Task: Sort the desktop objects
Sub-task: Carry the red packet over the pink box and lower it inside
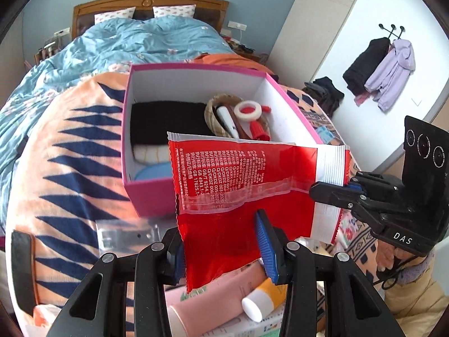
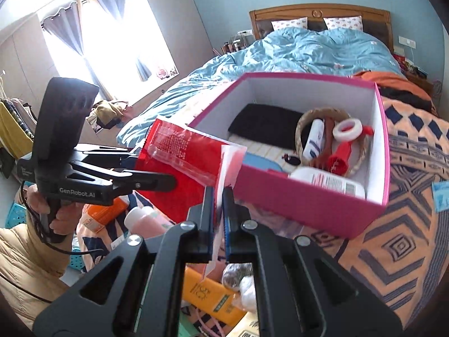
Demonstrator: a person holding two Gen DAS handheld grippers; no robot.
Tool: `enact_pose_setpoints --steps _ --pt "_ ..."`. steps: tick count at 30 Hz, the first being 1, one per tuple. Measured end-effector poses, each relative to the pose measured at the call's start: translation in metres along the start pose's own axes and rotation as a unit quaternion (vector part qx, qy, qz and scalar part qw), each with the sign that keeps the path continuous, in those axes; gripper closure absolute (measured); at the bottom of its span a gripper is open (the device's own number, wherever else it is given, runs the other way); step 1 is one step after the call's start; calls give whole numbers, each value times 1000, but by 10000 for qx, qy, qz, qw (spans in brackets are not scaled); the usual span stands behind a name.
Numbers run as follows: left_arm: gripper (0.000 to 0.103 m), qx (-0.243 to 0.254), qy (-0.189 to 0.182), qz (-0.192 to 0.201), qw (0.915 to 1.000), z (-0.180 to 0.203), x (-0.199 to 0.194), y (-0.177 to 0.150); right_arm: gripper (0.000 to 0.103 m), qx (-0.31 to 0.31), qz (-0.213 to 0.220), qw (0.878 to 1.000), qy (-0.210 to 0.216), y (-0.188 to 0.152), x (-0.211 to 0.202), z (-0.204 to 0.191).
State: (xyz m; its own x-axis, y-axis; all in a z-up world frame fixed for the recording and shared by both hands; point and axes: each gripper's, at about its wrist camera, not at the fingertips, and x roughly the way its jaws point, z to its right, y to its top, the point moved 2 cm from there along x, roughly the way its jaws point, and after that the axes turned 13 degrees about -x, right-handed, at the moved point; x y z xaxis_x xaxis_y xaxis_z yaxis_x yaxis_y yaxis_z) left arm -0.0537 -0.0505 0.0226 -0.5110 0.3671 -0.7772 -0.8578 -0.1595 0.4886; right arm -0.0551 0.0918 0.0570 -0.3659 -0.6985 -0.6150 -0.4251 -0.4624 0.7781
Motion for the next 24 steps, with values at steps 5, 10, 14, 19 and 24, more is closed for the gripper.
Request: enact_pose_setpoints --steps 5,10,14,19,24 --pt "60 -24 85 54 9999 0 2 13 96 -24 49 10000 -24 12 5 8" --pt "60 -36 144 137 9998 0 4 26 96 -26 118 9999 -31 23 8 16" --pt "60 -43 172 209 9996 -1 5 36 96 -62 177 9998 -58 33 10 22" --pt "60 -63 237 247 9994 -2 9 48 96 -44 228 9997 -68 41 14 29" --pt "60 -47 301 273 9992 0 13 58 96 -13 259 9996 -57 50 19 36"
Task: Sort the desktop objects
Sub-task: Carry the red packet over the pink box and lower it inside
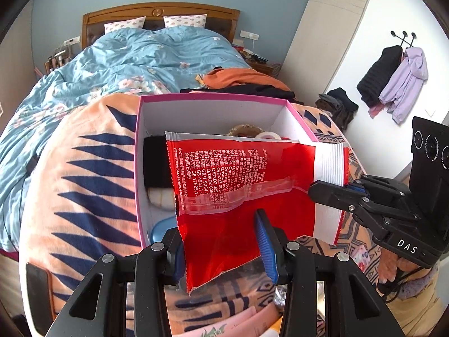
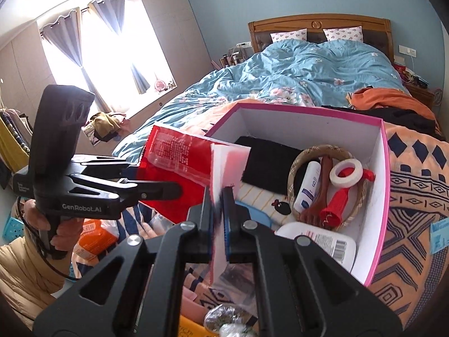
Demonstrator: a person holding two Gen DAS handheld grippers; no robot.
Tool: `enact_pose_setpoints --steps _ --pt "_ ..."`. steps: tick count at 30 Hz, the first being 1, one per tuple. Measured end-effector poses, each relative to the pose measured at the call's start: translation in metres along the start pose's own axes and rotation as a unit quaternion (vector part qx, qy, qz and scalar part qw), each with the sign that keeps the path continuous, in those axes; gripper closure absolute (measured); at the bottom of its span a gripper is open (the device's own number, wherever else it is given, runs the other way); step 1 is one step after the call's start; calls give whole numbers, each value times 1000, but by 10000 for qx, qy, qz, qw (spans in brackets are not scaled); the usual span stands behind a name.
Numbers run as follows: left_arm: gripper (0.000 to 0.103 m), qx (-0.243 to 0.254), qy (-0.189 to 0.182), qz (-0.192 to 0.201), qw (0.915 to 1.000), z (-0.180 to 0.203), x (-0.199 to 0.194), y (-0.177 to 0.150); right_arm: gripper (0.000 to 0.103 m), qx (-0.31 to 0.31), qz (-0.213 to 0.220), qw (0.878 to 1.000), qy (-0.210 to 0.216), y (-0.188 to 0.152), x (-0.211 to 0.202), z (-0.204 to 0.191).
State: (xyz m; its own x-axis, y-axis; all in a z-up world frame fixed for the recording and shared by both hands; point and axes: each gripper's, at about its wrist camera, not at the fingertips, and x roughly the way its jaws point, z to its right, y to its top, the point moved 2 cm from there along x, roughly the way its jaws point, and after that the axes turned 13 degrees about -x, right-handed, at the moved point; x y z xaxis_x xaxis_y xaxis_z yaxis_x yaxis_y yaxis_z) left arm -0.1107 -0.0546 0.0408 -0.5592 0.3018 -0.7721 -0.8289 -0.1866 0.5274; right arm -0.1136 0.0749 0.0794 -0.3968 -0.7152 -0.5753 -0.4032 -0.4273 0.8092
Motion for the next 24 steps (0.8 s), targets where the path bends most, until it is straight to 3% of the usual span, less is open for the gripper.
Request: enact_pose_setpoints --steps 24 --pt "60 -282 171 0 9995 -13 34 38 98 96 -107 9999 -66 26 34 30"
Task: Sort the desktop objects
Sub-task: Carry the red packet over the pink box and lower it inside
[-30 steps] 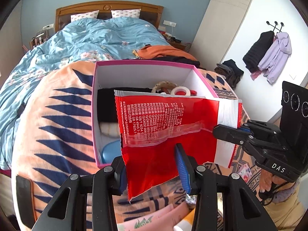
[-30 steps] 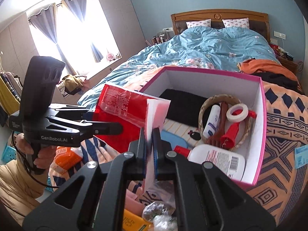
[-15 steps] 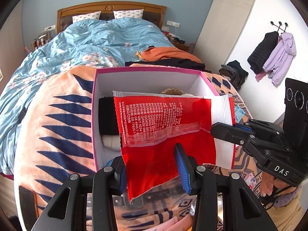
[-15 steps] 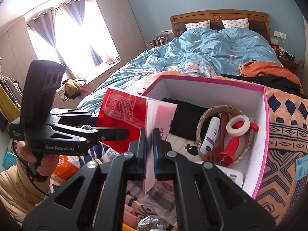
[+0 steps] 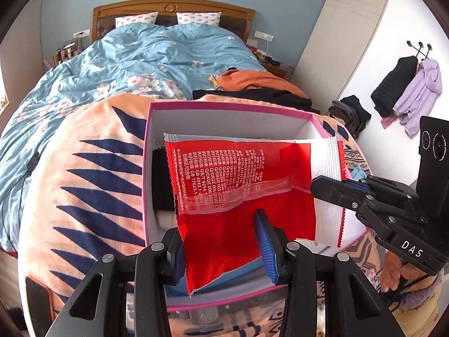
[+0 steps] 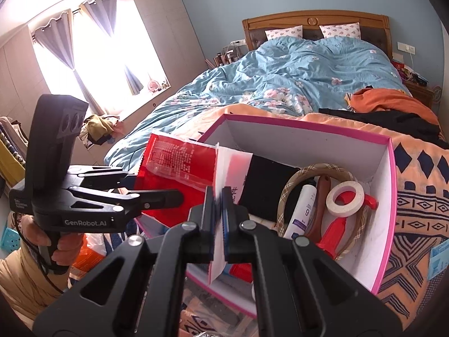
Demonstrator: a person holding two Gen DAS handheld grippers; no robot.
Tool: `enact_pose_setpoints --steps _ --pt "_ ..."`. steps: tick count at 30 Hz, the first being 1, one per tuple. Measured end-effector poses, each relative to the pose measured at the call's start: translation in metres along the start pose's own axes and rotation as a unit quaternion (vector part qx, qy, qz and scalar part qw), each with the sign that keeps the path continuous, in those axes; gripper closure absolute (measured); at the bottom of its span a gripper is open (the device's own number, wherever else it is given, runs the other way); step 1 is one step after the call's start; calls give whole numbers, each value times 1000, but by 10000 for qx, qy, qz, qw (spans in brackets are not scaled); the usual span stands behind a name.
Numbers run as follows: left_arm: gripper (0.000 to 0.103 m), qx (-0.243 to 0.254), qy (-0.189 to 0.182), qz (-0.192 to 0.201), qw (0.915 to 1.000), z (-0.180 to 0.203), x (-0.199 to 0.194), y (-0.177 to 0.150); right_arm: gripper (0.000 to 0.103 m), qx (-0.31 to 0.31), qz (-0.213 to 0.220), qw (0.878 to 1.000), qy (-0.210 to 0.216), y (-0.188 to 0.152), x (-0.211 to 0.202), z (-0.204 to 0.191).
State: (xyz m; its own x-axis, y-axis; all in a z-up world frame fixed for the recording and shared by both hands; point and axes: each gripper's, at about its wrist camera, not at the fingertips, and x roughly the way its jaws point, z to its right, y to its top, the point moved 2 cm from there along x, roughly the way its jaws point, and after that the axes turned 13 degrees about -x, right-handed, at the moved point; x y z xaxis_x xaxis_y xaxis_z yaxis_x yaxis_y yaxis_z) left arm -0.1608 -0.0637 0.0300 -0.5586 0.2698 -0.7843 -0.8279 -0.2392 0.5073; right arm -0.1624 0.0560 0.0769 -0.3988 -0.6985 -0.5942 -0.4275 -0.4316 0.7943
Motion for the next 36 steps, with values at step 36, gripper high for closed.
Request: enact_pose_setpoints --steps 36 --pt "60 -230 390 -376 9983 -15 63 35 98 71 -769 9968 -181 18 66 45"
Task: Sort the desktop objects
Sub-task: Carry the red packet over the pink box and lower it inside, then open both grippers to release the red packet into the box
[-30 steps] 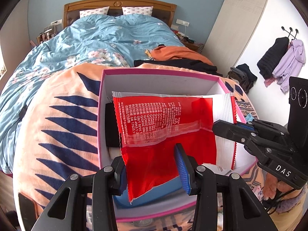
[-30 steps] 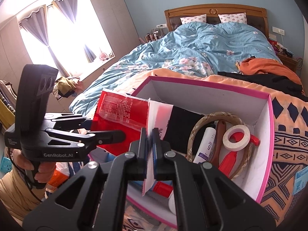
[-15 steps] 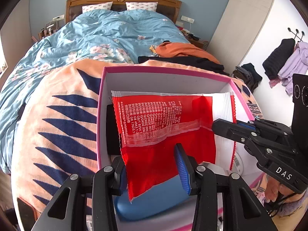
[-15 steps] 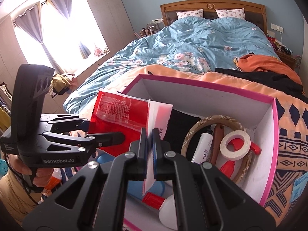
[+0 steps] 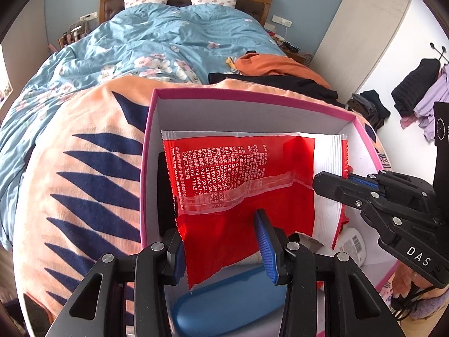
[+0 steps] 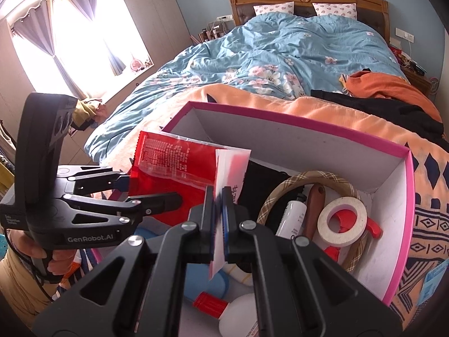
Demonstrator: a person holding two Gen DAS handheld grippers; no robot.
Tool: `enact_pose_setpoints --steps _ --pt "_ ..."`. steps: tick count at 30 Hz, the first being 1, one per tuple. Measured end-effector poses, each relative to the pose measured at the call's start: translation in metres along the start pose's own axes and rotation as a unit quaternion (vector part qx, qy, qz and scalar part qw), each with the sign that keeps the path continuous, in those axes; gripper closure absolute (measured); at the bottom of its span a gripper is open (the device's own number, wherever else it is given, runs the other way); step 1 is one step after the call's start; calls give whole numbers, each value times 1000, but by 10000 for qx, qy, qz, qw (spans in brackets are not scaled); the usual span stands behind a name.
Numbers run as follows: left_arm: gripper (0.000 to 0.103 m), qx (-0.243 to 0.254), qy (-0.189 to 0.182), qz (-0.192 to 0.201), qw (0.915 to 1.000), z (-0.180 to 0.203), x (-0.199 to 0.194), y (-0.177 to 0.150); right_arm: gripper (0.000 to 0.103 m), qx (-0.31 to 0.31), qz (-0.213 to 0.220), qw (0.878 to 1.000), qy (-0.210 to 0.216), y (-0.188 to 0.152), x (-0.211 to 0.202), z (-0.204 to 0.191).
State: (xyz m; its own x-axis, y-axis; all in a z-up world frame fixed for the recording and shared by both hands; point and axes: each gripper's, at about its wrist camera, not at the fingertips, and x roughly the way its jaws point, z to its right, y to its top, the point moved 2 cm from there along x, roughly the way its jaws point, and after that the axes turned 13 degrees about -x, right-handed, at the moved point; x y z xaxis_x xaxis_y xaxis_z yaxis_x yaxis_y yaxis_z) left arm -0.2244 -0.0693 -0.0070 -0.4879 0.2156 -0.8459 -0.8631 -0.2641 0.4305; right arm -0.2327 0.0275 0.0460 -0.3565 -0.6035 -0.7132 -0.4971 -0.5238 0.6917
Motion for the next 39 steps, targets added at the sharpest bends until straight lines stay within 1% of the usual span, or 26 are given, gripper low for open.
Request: enact_pose_setpoints --steps 8,14,23,27,32,34,36,39 --pt "60 49 196 9 9998 4 7 8 98 -55 -258 9996 -93 8 14 4" --pt "60 96 374 47 9992 7 12 14 98 -93 -367 9990 -228 13 23 8" --pt "60 312 824 81 9961 17 23 19 98 -134 -635 9965 -528 15 35 21" --pt "60 429 1040 164 9935 19 27 20 99 -108 -701 9960 -549 16 37 23" --pt "60 456 1009 223 9936 17 24 18 99 -204 -686 9950 -694 15 33 22" --pt "60 484 1034 263 9931 15 22 16 98 -138 -728 9951 -650 12 33 25" --pt "60 491 1011 288 9932 14 20 14 94 -88 -801 9954 -528 9 33 26" --pt "60 489 968 307 9936 14 18 11 92 -77 -958 9943 -458 2 35 26"
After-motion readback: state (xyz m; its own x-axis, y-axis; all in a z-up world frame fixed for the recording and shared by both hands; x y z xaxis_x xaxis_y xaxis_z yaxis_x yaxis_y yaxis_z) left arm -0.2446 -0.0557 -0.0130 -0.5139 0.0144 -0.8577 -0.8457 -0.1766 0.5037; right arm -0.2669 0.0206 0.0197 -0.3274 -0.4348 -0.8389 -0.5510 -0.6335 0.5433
